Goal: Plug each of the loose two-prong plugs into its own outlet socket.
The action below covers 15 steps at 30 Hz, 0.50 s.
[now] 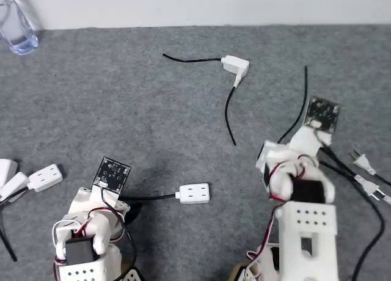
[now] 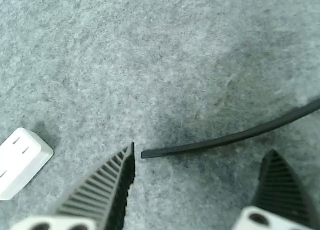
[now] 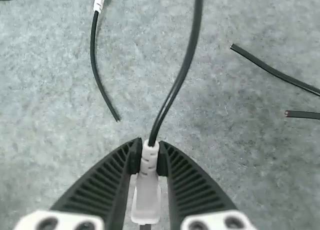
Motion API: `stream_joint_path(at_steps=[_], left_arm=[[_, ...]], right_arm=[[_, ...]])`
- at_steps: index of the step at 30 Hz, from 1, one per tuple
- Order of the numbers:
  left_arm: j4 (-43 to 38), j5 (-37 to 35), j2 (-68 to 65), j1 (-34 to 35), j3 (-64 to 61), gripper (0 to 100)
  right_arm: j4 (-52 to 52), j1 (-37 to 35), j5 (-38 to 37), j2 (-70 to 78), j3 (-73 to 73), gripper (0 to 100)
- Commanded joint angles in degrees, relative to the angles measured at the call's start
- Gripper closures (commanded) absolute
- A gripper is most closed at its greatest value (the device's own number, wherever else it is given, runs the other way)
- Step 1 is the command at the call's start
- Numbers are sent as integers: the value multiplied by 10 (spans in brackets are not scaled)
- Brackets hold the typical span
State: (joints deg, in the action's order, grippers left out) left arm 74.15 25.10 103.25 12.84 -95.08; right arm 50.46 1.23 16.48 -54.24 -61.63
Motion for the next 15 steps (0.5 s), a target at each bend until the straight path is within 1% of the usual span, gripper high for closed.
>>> stream_joint_path(at_steps=[1,6,10,12,15], left_arm=[[2,-4,10,2,2,628],[2,-4,10,0,1,628],[2,-4,10,0,1,628],[2,-4,10,0,1,628],[2,-4,10,0,1,628]], right_arm=[[-58,4,4,-53,-54,990],[-133,4,12,-151,-154,990],[-140,8,99,-255,-231,991],[-139,5,93,-312,-269,991],[-139,3,53,-403,-331,991]])
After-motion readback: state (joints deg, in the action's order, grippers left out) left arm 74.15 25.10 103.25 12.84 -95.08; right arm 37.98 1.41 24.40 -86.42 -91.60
